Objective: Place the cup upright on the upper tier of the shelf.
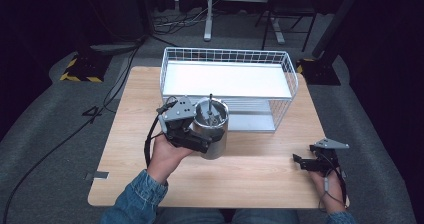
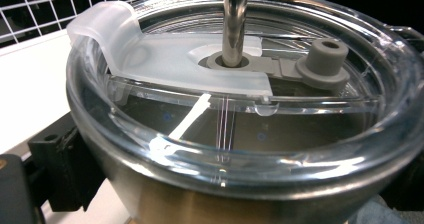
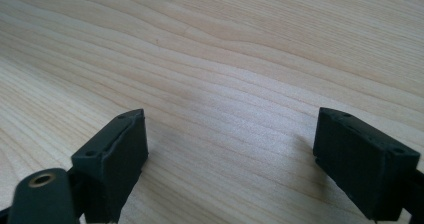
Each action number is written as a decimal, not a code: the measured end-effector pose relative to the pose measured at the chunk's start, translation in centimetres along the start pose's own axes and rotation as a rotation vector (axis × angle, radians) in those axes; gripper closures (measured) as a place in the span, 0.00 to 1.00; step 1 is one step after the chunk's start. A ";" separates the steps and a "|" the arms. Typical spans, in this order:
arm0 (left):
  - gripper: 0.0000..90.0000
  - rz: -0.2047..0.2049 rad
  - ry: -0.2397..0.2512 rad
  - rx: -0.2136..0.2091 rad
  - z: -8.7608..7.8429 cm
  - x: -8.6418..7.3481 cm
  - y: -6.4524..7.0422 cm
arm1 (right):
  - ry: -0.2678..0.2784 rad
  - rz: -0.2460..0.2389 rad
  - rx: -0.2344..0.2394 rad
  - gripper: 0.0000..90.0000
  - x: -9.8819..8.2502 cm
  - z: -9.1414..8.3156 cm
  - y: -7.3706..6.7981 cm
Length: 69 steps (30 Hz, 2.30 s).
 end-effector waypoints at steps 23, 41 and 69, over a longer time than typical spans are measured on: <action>0.04 -0.006 0.085 0.054 -0.2 6.5 -2.2 | 0.000 0.000 -0.001 0.16 0.0 0.0 0.0; 0.04 -0.006 0.124 0.136 1.2 11.8 -4.6 | 0.003 -0.003 -0.001 0.17 0.0 0.0 0.0; 0.04 -0.122 0.146 0.364 5.9 14.2 -12.4 | 0.004 -0.002 0.002 0.17 0.0 0.0 0.0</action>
Point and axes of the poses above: each handheld gripper's, and its own axes: z roughly forward along the jaws, x roughly out of its top, y roughly to its right, the point moved 2 cm from there along z, roughly forward along the jaws, and after that the axes turned 10 degrees about -x, right-handed, at the moved point
